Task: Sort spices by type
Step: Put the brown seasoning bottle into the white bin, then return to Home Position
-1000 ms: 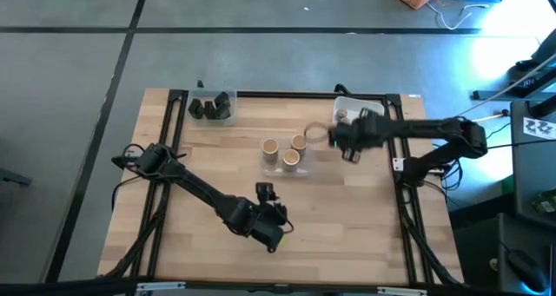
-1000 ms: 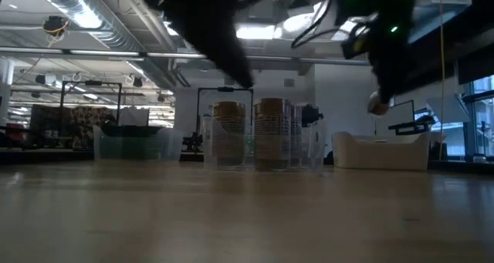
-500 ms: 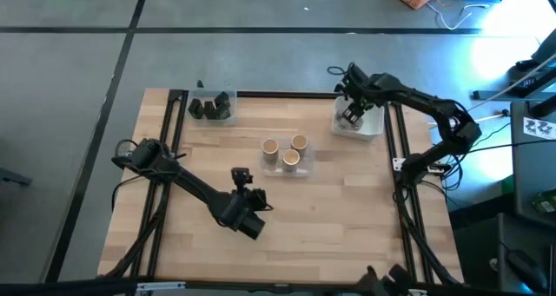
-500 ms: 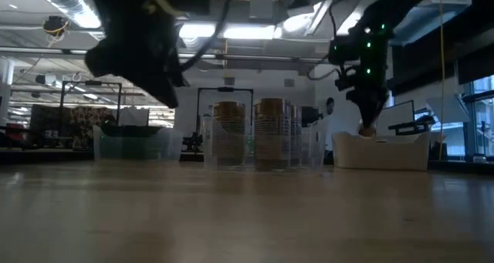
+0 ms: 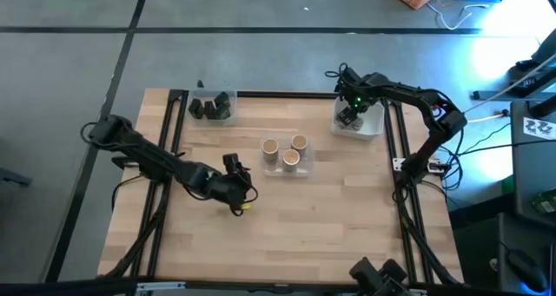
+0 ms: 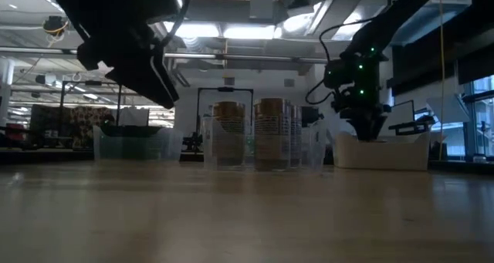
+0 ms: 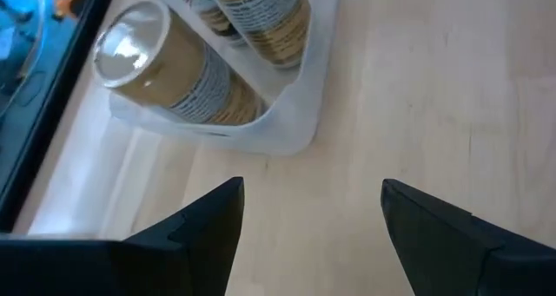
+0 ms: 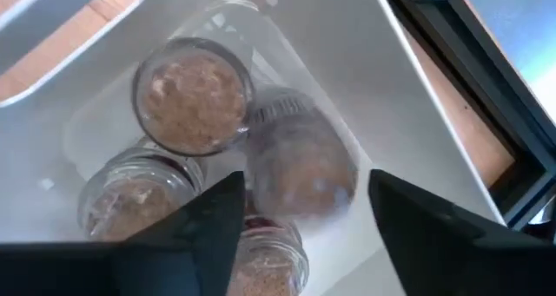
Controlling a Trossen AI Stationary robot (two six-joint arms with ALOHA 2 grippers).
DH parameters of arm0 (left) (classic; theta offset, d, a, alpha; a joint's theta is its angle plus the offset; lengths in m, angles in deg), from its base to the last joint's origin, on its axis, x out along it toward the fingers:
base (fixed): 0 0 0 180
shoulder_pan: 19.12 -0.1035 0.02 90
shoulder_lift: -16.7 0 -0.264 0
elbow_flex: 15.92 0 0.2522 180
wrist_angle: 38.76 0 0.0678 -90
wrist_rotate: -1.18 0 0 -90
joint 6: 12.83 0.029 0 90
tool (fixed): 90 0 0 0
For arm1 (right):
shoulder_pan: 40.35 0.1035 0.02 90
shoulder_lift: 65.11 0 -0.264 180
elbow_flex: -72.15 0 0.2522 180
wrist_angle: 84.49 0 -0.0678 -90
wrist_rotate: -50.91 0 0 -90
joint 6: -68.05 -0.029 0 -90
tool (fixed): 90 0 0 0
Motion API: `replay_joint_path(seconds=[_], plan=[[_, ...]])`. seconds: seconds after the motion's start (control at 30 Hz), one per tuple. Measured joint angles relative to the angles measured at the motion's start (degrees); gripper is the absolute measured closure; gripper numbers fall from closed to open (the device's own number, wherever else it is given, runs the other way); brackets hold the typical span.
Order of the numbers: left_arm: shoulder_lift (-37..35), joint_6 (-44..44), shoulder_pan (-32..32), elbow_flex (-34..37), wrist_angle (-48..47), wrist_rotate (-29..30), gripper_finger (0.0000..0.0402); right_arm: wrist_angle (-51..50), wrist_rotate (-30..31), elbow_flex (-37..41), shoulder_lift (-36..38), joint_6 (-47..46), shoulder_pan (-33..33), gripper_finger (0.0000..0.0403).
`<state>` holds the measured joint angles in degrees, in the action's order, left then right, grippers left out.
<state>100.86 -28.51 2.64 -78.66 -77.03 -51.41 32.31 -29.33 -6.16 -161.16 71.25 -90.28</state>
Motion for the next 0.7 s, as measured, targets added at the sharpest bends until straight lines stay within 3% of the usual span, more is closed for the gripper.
replay_joint_path(seconds=[0.17, 0.37, 0.53, 0.7], plan=[[-2.0, 3.9, -1.7, 3.6, 4.7, -2.1, 0.0147, -0.5, 0.4, 0.0, 0.4, 0.0, 0.0, 0.0117], [-4.2, 9.4, -5.3, 7.1, 11.2, -8.5, 0.0147, -4.1, 1.6, 0.0, 7.1, -0.2, 1.3, 0.0106], [-8.2, 14.0, -10.0, 10.8, 18.1, -13.4, 0.0147, -5.0, -0.9, 0.0, 16.0, -1.5, 7.1, 0.0141], [-16.2, 14.3, -12.7, 17.3, 25.8, -13.7, 0.0147, -2.9, -1.8, 0.7, 23.4, -1.8, 16.4, 0.0227]])
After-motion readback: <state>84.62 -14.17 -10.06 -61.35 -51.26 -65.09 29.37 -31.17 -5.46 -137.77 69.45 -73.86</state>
